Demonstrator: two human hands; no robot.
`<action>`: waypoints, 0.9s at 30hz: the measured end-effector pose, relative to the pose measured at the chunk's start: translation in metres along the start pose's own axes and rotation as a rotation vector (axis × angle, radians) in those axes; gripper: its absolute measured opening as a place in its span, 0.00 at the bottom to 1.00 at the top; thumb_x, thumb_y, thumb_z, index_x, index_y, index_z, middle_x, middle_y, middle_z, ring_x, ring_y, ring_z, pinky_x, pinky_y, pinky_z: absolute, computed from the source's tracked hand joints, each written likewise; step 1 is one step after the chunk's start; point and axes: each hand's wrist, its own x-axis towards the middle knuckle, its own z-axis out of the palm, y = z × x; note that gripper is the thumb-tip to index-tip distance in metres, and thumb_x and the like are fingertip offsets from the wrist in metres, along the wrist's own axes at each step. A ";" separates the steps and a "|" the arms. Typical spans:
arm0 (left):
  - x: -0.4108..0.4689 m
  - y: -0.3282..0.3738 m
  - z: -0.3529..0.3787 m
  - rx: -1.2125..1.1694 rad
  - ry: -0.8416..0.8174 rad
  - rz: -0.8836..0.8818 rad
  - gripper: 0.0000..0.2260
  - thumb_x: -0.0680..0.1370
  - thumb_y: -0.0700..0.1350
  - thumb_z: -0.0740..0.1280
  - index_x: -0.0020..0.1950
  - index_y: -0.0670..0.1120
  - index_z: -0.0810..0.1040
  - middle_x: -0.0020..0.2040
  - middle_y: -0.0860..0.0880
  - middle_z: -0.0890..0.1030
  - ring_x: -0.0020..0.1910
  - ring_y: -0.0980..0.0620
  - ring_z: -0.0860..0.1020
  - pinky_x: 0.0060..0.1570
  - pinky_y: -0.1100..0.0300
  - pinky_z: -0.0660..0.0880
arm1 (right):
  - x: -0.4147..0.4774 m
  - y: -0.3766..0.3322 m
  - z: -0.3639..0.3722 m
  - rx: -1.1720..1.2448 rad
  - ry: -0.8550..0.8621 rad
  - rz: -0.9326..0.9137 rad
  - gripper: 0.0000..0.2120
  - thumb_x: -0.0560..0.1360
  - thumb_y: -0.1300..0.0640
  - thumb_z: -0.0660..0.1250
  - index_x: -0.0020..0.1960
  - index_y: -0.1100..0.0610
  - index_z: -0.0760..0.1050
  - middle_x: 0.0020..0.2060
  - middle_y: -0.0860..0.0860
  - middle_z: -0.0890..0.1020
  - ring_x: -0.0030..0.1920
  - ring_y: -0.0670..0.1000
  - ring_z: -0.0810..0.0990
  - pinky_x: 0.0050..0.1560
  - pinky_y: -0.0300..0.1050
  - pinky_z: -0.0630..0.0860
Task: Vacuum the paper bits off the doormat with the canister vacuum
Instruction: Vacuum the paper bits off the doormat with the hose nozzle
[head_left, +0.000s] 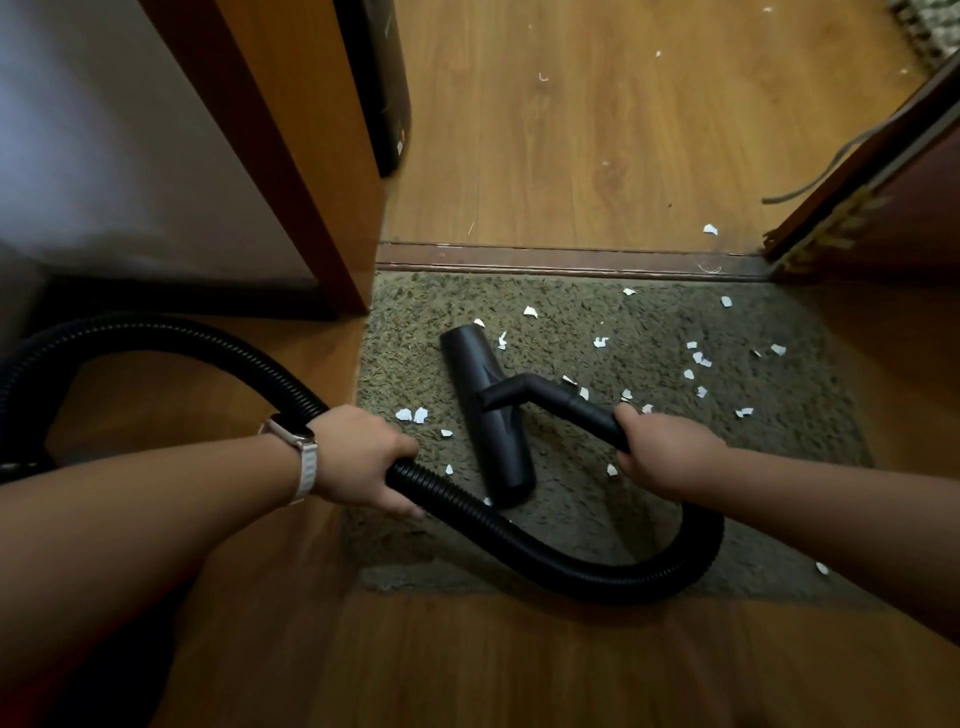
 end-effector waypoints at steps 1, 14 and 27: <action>0.001 0.000 0.000 -0.010 0.019 0.000 0.39 0.60 0.82 0.45 0.50 0.55 0.72 0.41 0.55 0.79 0.40 0.53 0.79 0.41 0.57 0.77 | 0.001 -0.001 0.002 0.015 -0.026 -0.003 0.10 0.78 0.49 0.61 0.50 0.52 0.61 0.39 0.48 0.74 0.39 0.55 0.74 0.37 0.46 0.68; 0.004 -0.001 0.003 -0.084 0.067 0.026 0.48 0.59 0.83 0.47 0.73 0.59 0.63 0.45 0.54 0.82 0.45 0.51 0.81 0.43 0.58 0.75 | 0.008 -0.008 -0.016 0.107 -0.124 0.064 0.09 0.75 0.47 0.66 0.48 0.50 0.70 0.40 0.48 0.76 0.42 0.53 0.77 0.41 0.43 0.68; -0.003 -0.001 0.002 -0.055 0.092 0.039 0.44 0.62 0.83 0.53 0.72 0.61 0.64 0.47 0.57 0.82 0.46 0.55 0.81 0.43 0.59 0.76 | -0.014 0.003 -0.003 0.275 -0.009 0.077 0.11 0.74 0.43 0.67 0.51 0.48 0.73 0.40 0.48 0.80 0.41 0.52 0.79 0.44 0.47 0.77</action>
